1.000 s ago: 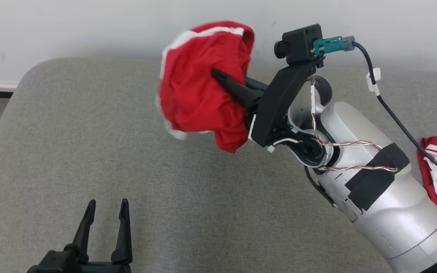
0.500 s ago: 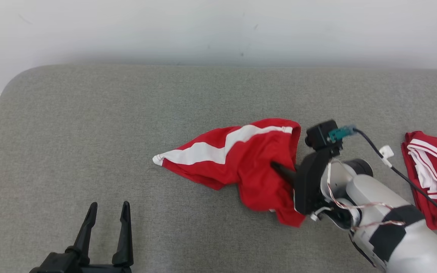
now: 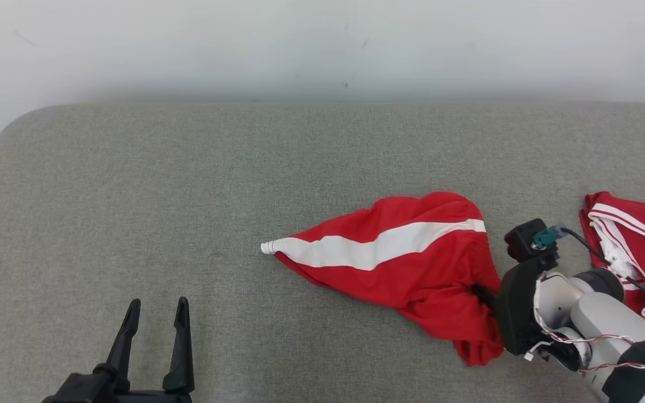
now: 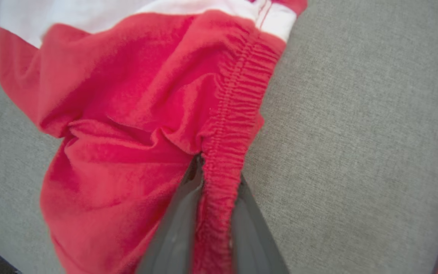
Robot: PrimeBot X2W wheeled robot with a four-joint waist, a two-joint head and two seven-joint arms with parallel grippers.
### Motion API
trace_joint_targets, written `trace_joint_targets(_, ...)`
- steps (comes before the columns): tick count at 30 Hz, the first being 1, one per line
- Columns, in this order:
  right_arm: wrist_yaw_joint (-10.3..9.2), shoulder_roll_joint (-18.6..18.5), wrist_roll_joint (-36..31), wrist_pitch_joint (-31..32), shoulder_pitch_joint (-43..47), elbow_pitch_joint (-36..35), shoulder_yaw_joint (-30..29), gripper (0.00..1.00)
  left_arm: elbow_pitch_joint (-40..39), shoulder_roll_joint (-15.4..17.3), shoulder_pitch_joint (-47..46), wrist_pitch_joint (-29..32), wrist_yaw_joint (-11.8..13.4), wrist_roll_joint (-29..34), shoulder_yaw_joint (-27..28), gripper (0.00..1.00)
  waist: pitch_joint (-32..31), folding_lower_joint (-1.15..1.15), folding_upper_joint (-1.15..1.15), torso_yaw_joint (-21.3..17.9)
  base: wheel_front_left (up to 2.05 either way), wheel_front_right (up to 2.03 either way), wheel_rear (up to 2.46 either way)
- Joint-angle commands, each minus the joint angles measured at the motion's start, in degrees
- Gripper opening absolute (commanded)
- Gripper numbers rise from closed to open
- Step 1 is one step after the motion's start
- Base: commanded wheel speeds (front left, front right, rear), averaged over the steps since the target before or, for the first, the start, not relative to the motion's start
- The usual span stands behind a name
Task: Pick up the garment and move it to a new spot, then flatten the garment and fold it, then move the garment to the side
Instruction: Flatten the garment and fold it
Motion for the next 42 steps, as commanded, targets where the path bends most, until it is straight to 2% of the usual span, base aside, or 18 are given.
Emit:
trace_joint_targets(1,-0.15,-0.7,-0.5,0.4,1.0,-0.1,-0.9,1.00,0.0,0.0,0.3,0.0,0.1,-0.5,0.1,1.00,-0.1,0.00,0.00,0.0,0.00,0.00,0.00)
trace_joint_targets(10,-0.15,-2.6,-6.7,1.2,4.6,-7.8,-13.3,1.00,-0.2,0.0,1.0,0.0,0.6,-0.8,0.4,1.00,-0.8,0.00,0.00,0.1,0.00,0.00,0.00)
trace_joint_targets(15,-0.15,-1.0,-12.2,-1.8,9.3,-14.2,-20.5,1.00,-0.1,0.0,1.4,0.0,0.6,-0.9,0.6,1.00,-1.0,0.00,0.00,0.2,0.00,0.00,0.00)
trace_joint_targets(16,-0.15,-1.0,-12.2,-1.8,9.3,-14.2,-20.5,1.00,-0.1,0.0,1.4,0.0,0.6,-0.9,0.6,1.00,-1.0,0.00,0.00,0.2,0.00,0.00,0.00)
trace_joint_targets(23,-0.15,5.9,-23.8,-17.4,21.3,-23.7,-34.2,1.00,-0.2,0.0,2.8,0.0,1.1,-0.9,1.1,1.00,-2.8,0.00,0.00,0.1,0.00,0.00,0.00)
trace_joint_targets(24,-0.15,5.9,-23.8,-17.4,21.3,-23.7,-34.2,1.00,-0.2,0.0,2.8,0.0,1.1,-0.9,1.1,1.00,-2.8,0.00,0.00,0.1,0.00,0.00,0.00)
trace_joint_targets(31,-0.15,13.1,-34.0,-33.9,31.0,-28.3,-43.4,1.00,-0.1,0.0,4.6,0.0,1.2,-0.2,2.4,1.00,-4.7,0.00,0.00,-1.2,0.00,0.00,0.00)
trace_joint_targets(36,-0.15,17.1,-37.0,-38.3,35.0,-29.2,-46.7,1.00,0.1,0.0,5.5,0.0,0.9,1.1,3.3,1.00,-6.1,0.00,0.00,-2.7,0.00,0.00,0.00)
trace_joint_targets(42,-0.15,18.9,-37.3,-39.4,37.2,-28.1,-45.5,1.00,0.5,0.0,6.3,0.0,0.9,2.0,3.3,1.00,-7.3,0.00,0.00,-4.1,0.00,0.00,0.00)
